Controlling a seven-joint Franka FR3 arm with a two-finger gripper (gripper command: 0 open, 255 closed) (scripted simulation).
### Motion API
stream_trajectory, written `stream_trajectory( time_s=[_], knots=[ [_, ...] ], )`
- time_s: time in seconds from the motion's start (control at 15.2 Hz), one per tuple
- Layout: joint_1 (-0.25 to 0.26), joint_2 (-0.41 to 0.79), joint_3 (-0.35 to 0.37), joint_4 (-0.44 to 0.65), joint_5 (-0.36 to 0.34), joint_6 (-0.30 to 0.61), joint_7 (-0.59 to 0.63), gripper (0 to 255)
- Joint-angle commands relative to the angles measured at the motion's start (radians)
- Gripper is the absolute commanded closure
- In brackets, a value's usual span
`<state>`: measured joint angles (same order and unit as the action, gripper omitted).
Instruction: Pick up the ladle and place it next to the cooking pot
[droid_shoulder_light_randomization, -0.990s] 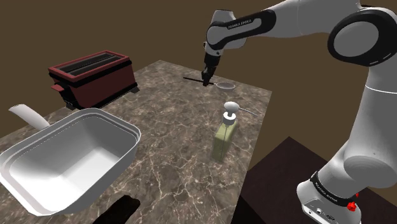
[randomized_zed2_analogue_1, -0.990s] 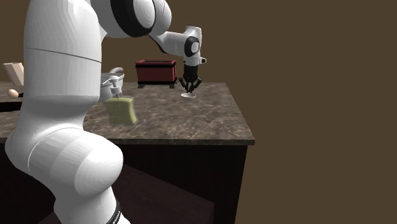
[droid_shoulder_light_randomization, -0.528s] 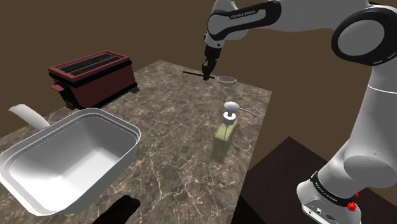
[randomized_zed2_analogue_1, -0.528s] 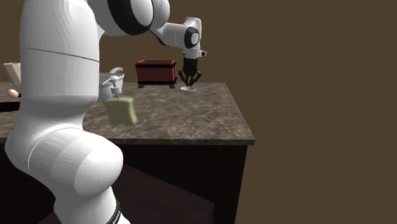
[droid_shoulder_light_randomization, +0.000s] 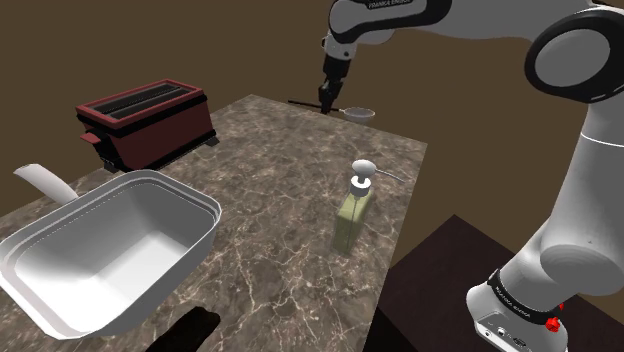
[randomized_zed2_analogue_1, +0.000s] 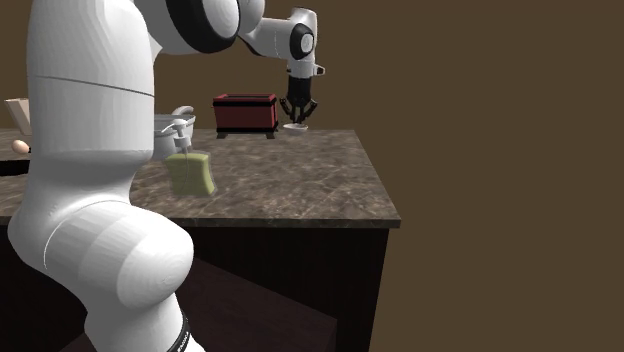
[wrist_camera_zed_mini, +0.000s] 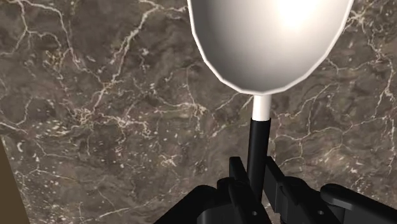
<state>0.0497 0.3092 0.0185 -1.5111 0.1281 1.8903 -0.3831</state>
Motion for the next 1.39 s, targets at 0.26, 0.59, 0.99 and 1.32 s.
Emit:
stream_trajectory(
  time_s=[0.26, 0.59, 0.99, 1.32],
  knots=[
    [0.000, 0.001, 0.000, 0.079, -0.003, -0.078, 0.010, 255],
    [-0.001, 0.008, 0.000, 0.157, -0.005, -0.148, 0.018, 255],
    [0.033, -0.076, 0.016, 0.076, -0.011, -0.144, 0.069, 255],
    [0.088, -0.202, 0.053, -0.097, -0.017, -0.088, 0.156, 255]
  ],
)
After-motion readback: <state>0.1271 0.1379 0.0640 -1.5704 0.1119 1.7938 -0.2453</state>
